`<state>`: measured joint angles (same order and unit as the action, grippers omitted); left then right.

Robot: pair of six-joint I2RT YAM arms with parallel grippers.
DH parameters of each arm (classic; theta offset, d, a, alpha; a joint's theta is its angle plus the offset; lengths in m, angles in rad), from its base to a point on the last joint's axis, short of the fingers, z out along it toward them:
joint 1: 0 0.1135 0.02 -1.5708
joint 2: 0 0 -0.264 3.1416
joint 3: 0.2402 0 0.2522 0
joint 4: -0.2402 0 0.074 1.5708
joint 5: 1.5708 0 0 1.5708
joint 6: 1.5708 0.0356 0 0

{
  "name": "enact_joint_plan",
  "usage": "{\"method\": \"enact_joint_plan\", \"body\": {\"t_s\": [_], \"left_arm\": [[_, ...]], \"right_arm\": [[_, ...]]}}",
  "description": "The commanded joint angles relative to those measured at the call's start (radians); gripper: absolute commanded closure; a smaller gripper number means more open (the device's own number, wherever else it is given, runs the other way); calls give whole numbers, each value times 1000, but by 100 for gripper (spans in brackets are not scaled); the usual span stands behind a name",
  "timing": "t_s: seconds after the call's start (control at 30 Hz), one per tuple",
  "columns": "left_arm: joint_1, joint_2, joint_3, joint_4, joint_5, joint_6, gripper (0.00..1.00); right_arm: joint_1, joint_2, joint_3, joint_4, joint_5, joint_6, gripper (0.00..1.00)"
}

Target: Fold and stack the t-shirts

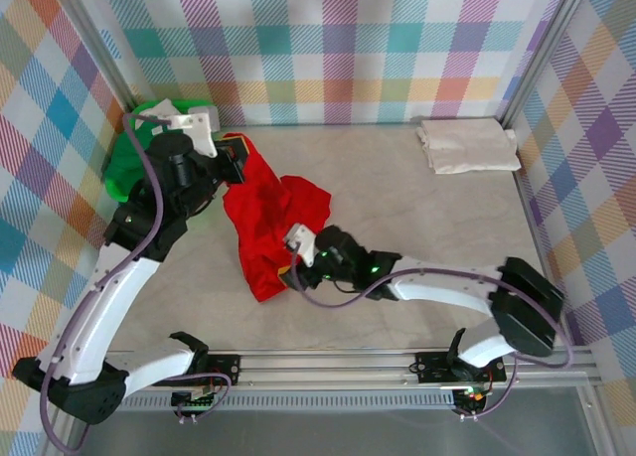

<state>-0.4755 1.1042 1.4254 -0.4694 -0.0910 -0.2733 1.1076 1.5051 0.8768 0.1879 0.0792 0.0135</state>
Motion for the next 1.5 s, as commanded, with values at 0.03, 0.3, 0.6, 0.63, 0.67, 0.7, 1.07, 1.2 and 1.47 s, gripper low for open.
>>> {"method": "enact_joint_plan", "body": {"t_s": [0.03, 0.3, 0.6, 0.63, 0.67, 0.7, 1.07, 1.2, 1.47], "left_arm": [[-8, 14, 14, 42, 36, -35, 100], [-12, 14, -6, 43, 27, -43, 100], [-12, -45, -34, 25, -45, -12, 100], [-12, -58, -39, 23, -60, -6, 100], [-12, -65, -40, 19, -78, 1, 100], [-12, -76, -39, 12, -96, 8, 100], [-11, -150, -58, -33, -173, 34, 100], [-12, -115, -93, 17, -91, -22, 100], [-14, -79, -95, 52, -42, -71, 100]], "right_arm": [[78, 96, 46, 301, 71, -95, 31], [78, 271, 150, 399, 124, -60, 25], [-10, 304, 226, 310, 208, 26, 94], [-23, 278, 216, 288, 195, 33, 97], [-31, 247, 199, 284, 186, 28, 99], [-35, 207, 176, 281, 175, 15, 100], [-79, -219, 61, -54, -75, -38, 100], [-11, -90, 83, 46, -82, -17, 46], [108, 263, 180, 355, 115, -50, 27]]}}
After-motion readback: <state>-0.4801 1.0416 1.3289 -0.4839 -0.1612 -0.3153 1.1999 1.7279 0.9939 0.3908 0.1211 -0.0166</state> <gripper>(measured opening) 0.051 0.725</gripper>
